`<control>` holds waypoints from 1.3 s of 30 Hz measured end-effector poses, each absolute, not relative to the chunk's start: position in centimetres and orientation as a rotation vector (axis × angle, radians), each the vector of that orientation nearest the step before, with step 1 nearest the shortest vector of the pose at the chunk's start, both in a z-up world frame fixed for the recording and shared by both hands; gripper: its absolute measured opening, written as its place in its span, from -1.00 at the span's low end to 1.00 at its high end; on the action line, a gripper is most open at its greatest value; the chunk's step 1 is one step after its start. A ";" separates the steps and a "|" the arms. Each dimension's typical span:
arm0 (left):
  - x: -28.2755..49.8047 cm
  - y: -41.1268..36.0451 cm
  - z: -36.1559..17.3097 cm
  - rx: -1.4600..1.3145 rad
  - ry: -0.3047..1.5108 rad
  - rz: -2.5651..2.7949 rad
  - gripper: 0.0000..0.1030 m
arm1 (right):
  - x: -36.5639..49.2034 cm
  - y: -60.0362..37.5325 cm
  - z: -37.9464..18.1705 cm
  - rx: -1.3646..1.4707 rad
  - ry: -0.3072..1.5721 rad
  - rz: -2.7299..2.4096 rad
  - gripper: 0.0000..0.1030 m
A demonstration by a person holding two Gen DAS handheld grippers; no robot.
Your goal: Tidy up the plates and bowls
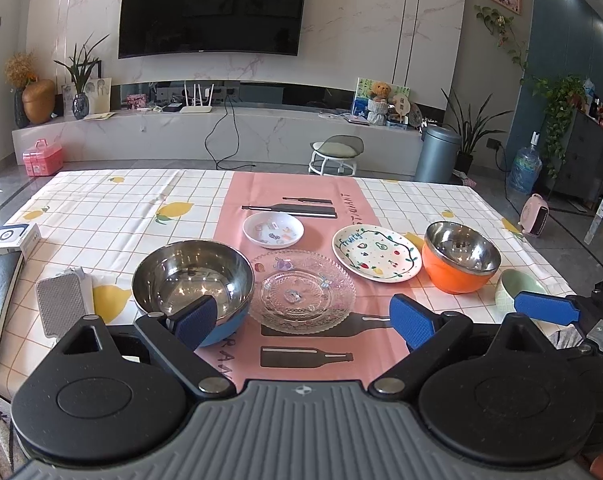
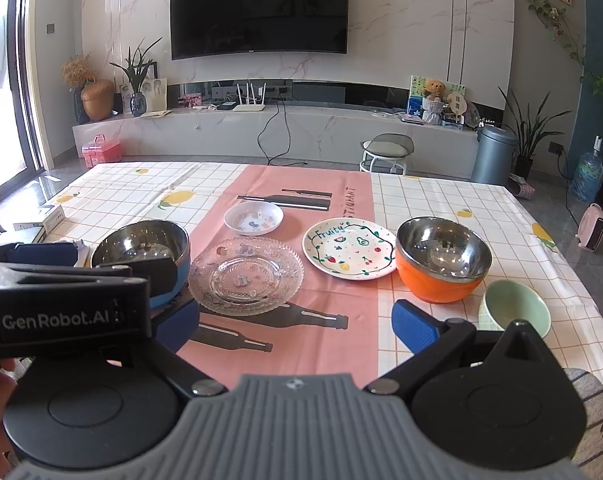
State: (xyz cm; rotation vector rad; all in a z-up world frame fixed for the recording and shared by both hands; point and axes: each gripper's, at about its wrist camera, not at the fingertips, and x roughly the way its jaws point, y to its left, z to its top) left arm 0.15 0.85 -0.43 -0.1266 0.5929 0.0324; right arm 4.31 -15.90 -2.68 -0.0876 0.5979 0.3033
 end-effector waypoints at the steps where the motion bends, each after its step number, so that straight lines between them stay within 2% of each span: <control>1: 0.1 0.8 -0.5 -0.124 0.593 0.034 1.00 | 4.3 -15.9 -2.7 -0.090 0.598 0.303 0.95; 39: 0.0 0.5 -0.7 -0.079 0.597 0.044 1.00 | 4.4 -15.1 -3.3 -0.125 0.618 0.313 0.95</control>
